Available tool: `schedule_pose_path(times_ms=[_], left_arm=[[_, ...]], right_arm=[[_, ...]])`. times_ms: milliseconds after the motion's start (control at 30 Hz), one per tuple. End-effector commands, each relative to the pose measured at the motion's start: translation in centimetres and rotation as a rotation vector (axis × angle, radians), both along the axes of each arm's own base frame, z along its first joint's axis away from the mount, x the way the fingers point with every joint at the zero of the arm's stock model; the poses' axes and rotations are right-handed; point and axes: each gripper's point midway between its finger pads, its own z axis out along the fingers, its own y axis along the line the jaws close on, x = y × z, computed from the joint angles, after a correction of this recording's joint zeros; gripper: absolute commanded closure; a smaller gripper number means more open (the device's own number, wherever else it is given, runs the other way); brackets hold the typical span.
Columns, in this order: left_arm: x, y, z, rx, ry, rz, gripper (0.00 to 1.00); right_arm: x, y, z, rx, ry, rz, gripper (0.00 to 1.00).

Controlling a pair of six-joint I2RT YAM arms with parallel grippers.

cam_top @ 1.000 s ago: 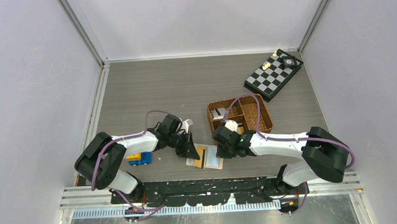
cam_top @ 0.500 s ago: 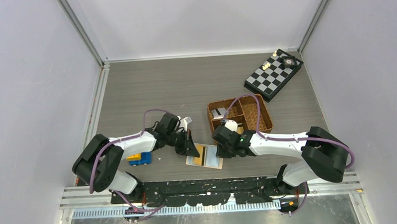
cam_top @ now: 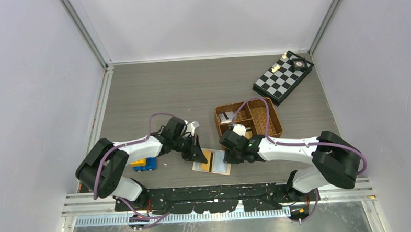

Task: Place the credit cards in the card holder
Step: Insert the credit card into the card holder.

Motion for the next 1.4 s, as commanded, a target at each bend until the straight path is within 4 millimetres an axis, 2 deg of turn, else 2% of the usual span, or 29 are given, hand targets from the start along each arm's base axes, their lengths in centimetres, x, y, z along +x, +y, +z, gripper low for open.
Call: schedule_pose_path(times_ms=[0, 733, 933, 1367], left_arm=[[0.3, -0.3, 0.2, -0.025, -0.017, -0.015, 1.00], [0.3, 0.3, -1.2, 0.017, -0.025, -0.062, 1.00], [0.5, 0.1, -0.9, -0.006, -0.033, -0.059, 1.00], [0.7, -0.7, 1.1, -0.092, -0.080, -0.064, 1.00]], right_arm=[[-0.3, -2.5, -1.9, -0.114, 0.017, -0.028, 1.00], [-0.5, -2.6, -2.0, -0.114, 0.028, -0.025, 1.00], [-0.5, -2.5, -2.0, -0.117, 0.030, -0.023, 0.99], [-0.6, -2.6, -2.1, -0.121, 0.037, -0.025, 1.00]])
